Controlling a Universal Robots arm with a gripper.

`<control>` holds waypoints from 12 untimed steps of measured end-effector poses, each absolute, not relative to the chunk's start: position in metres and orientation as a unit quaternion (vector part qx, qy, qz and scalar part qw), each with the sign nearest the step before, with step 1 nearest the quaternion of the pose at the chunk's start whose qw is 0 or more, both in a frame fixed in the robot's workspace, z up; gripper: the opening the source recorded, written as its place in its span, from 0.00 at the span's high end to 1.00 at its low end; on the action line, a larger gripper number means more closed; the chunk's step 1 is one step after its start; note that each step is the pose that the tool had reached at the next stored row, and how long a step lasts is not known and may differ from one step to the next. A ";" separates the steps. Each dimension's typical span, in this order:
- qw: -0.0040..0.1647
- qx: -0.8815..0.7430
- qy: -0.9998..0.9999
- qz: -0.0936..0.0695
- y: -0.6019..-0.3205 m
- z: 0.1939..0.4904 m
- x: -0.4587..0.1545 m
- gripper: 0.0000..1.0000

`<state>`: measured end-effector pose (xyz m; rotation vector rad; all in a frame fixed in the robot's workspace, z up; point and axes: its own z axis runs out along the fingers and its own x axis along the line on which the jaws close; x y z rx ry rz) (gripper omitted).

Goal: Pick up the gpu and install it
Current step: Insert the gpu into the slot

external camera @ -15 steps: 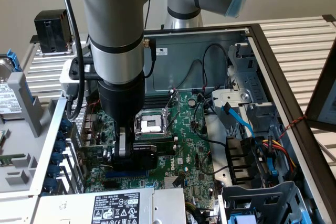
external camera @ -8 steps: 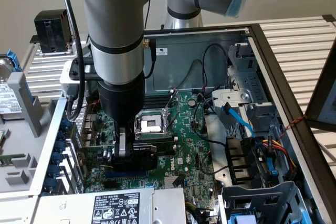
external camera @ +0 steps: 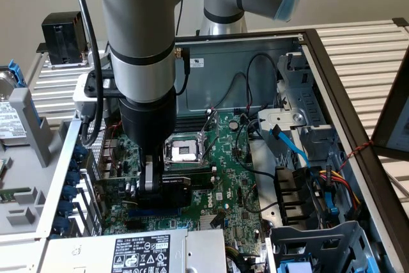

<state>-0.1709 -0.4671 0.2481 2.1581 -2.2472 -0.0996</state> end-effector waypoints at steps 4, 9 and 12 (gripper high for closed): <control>0.012 0.692 -0.721 -0.032 -0.467 0.248 -0.171 0.73; 0.012 0.692 -0.721 -0.032 -0.467 0.248 -0.171 0.73; 0.012 0.692 -0.721 -0.032 -0.467 0.248 -0.170 0.73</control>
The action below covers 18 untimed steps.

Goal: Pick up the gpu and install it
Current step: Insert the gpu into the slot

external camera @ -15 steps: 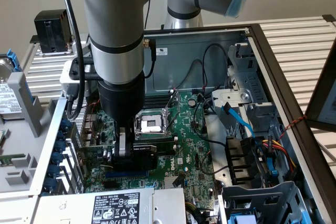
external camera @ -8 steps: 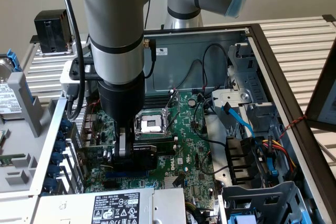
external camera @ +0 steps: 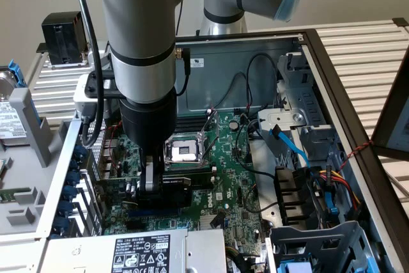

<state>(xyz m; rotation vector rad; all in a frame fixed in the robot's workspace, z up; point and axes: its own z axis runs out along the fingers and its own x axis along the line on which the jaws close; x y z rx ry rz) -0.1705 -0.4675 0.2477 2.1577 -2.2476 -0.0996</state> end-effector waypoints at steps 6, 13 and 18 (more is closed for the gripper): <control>0.012 0.691 -0.722 -0.032 -0.467 0.248 -0.170 0.73; 0.012 0.688 -0.725 -0.032 -0.468 0.247 -0.170 0.73; 0.012 0.688 -0.725 -0.032 -0.468 0.247 -0.170 0.73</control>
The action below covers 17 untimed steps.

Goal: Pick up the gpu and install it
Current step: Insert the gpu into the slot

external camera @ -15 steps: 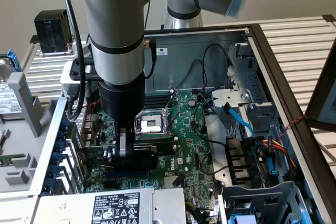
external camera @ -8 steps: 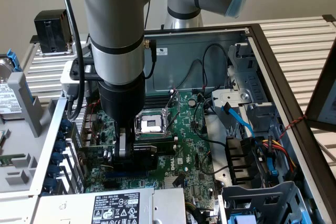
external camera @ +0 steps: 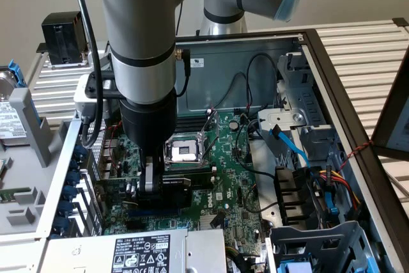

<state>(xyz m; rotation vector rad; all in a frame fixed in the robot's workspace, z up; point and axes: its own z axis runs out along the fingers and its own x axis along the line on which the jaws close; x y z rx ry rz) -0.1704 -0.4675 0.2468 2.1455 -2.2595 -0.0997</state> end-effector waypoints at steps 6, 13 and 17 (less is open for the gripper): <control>0.012 0.688 -0.725 -0.032 -0.468 0.246 -0.171 0.73; 0.012 0.688 -0.725 -0.032 -0.467 0.245 -0.171 0.73; 0.012 0.688 -0.725 -0.032 -0.467 0.244 -0.171 0.73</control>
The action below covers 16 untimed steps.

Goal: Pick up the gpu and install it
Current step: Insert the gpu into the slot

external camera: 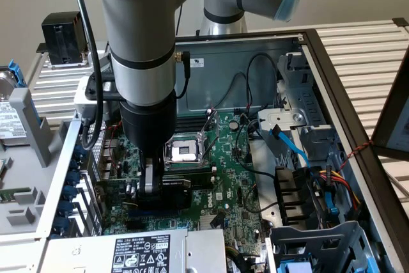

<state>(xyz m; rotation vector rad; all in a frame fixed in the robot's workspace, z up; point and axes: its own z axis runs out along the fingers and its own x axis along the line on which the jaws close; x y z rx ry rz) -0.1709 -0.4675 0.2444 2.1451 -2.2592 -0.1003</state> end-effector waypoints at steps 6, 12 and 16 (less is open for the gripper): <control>0.015 0.688 -0.725 -0.033 -0.468 0.244 -0.171 0.73; 0.015 0.688 -0.725 -0.033 -0.468 0.244 -0.170 0.73; 0.015 0.688 -0.725 -0.033 -0.468 0.244 -0.170 0.73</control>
